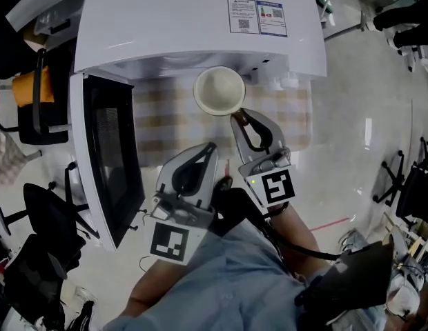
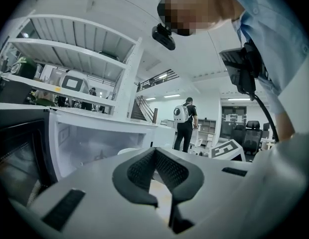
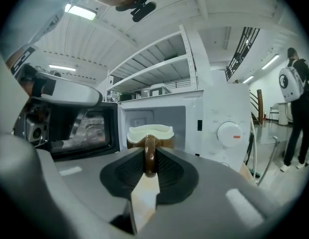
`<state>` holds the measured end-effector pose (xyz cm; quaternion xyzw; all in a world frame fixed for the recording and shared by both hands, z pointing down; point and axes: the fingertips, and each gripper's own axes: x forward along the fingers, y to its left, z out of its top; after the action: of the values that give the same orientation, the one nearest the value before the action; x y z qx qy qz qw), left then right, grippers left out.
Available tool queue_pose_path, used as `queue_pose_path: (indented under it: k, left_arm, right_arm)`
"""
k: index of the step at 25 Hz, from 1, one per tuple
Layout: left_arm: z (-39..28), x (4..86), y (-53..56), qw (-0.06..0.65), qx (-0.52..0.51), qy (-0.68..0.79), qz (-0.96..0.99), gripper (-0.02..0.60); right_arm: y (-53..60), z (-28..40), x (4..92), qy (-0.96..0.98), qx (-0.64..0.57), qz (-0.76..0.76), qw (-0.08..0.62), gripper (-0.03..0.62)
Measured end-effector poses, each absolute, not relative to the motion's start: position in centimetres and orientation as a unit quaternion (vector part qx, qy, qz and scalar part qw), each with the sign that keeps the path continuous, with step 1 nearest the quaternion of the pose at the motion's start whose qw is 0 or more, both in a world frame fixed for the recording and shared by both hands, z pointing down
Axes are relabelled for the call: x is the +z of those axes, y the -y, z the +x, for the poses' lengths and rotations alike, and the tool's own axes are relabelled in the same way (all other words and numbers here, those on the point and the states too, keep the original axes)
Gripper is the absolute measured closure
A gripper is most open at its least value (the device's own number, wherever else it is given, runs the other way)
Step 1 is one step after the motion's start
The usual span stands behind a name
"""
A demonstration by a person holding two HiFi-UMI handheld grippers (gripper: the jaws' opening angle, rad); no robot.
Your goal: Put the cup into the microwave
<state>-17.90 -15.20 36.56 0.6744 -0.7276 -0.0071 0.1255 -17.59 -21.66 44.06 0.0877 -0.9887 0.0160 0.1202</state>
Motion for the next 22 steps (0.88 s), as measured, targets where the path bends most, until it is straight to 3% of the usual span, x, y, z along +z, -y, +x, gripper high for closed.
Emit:
queue_pose_path:
  k: [22]
  left_arm:
    - [-26.3, 38.8, 17.0, 0.172, -0.009, 0.742, 0.648, 0.577]
  right_arm:
    - [25.2, -30.0, 48.3, 0.985, 0.009, 0.096, 0.144, 0.542]
